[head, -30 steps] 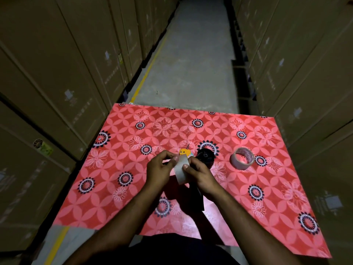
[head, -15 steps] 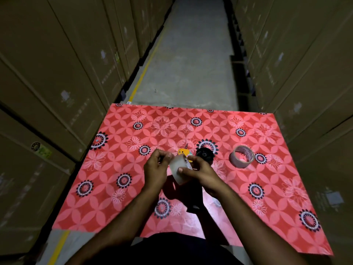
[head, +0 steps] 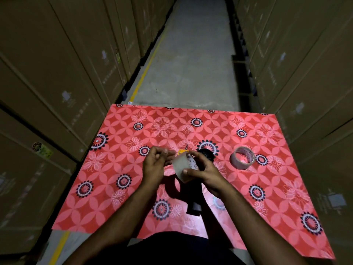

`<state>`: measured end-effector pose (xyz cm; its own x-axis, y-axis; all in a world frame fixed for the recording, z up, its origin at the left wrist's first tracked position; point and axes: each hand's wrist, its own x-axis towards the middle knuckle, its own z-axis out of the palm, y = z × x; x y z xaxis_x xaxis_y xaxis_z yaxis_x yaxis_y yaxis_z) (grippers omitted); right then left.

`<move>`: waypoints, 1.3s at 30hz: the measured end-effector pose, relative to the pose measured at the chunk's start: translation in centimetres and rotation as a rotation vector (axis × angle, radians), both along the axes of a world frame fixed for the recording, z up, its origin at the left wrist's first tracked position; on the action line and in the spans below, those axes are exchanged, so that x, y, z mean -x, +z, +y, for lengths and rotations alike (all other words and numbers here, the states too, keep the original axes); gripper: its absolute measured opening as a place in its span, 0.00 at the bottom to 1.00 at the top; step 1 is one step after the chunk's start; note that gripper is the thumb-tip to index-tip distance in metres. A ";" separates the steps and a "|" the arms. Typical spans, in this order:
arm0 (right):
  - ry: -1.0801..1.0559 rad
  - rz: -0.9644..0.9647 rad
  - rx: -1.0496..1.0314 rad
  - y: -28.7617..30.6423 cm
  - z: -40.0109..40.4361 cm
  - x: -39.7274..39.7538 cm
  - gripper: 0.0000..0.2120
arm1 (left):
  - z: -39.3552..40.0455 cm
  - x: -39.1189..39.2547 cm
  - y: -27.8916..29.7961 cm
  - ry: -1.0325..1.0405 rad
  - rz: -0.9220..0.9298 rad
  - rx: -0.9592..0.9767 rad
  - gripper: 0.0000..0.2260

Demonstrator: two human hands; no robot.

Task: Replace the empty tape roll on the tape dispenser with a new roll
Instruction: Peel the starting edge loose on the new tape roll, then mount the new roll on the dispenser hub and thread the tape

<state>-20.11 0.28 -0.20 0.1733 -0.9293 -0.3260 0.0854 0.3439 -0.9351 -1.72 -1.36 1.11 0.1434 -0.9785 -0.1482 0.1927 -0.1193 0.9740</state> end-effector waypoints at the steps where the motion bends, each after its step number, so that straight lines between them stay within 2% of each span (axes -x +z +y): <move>1: -0.012 -0.011 -0.020 0.0 0.0 0.0 0.38 | 0.0 0.0 0.0 -0.014 0.020 -0.003 0.06; 6: -0.083 0.168 0.065 -0.3 -0.5 0.8 0.45 | -0.4 -1.0 -0.1 -0.157 0.163 -0.069 0.06; 10: -0.050 0.357 0.198 0.8 -1.2 2.8 0.45 | -0.4 -2.1 -1.0 -0.265 0.151 -0.166 0.06; 14: -0.002 0.482 0.345 2.1 -1.4 4.1 0.42 | 0.0 -2.4 -2.4 -0.208 0.186 -0.289 0.06; 17: -0.001 0.586 0.400 2.6 -1.4 5.2 0.45 | -0.2 -3.6 -3.5 -0.077 0.196 -0.354 0.12; 19: 0.014 0.664 0.414 2.5 -1.6 6.1 0.47 | 0.0 -4.2 -3.6 -0.108 0.092 -0.354 0.18; 22: 0.049 0.721 0.427 1.9 -2.1 6.7 0.48 | -0.2 -3.7 -2.5 -0.274 -0.069 -0.331 0.16; 23: 0.051 0.732 0.429 1.7 -2.3 6.6 0.49 | -0.6 -3.4 -2.1 -0.334 -0.196 -0.257 0.19; 27: 0.053 0.769 0.452 1.2 -3.0 6.0 0.47 | -2.3 -1.0 -1.3 -0.551 -0.753 0.139 0.47; 30: 0.083 0.793 0.452 0.8 -3.9 5.3 0.48 | -3.3 1.7 -0.9 -0.636 -1.021 0.197 0.58; 34: 0.125 0.818 0.447 0.1 -5.1 5.2 0.50 | -5.6 3.7 -1.4 -0.656 -1.157 0.188 0.56; 39: 0.168 0.867 0.402 -1.1 -6.6 6.0 0.49 | -7.7 4.5 -2.3 -0.689 -1.133 0.213 0.45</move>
<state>-26.13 -6.34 -1.32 0.1628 -0.9844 -0.0667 -0.7104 -0.0701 -0.7003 -6.21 -9.01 -1.24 -0.4426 -0.8896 -0.1131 -0.7636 0.3078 0.5676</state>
